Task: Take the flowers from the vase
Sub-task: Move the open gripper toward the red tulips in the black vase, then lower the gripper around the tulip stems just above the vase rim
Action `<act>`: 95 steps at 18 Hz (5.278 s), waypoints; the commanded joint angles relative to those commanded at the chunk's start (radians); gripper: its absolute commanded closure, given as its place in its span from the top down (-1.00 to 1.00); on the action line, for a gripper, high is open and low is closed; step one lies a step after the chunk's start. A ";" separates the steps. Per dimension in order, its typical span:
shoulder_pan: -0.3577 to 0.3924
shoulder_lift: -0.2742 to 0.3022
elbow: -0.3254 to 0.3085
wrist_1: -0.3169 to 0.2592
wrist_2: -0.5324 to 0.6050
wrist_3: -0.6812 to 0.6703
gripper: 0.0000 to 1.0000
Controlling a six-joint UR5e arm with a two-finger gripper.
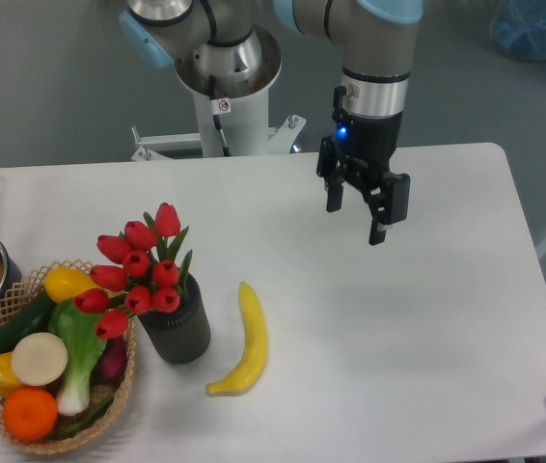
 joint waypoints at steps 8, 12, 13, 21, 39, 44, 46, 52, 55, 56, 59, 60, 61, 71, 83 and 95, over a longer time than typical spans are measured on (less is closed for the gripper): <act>-0.006 0.005 -0.009 0.002 -0.018 0.002 1.00; -0.008 0.031 -0.064 0.000 -0.073 -0.043 1.00; -0.008 0.031 -0.074 0.000 -0.107 -0.079 1.00; -0.028 0.037 -0.144 0.002 -0.265 -0.212 1.00; -0.071 0.032 -0.295 -0.003 -0.712 -0.325 1.00; -0.071 0.014 -0.289 0.014 -0.713 -0.315 1.00; -0.077 -0.020 -0.272 0.041 -0.713 -0.313 1.00; -0.090 -0.081 -0.192 0.057 -0.712 -0.298 1.00; -0.092 -0.092 -0.175 0.058 -0.712 -0.296 1.00; -0.092 -0.092 -0.175 0.061 -0.710 -0.296 1.00; -0.092 -0.110 -0.164 0.075 -0.709 -0.293 1.00; -0.092 -0.117 -0.160 0.077 -0.709 -0.288 1.00; -0.095 -0.121 -0.152 0.077 -0.709 -0.287 1.00; -0.155 -0.181 -0.115 0.078 -0.715 -0.276 1.00; -0.179 -0.230 -0.089 0.078 -0.805 -0.268 1.00; -0.193 -0.245 -0.078 0.078 -0.824 -0.268 0.84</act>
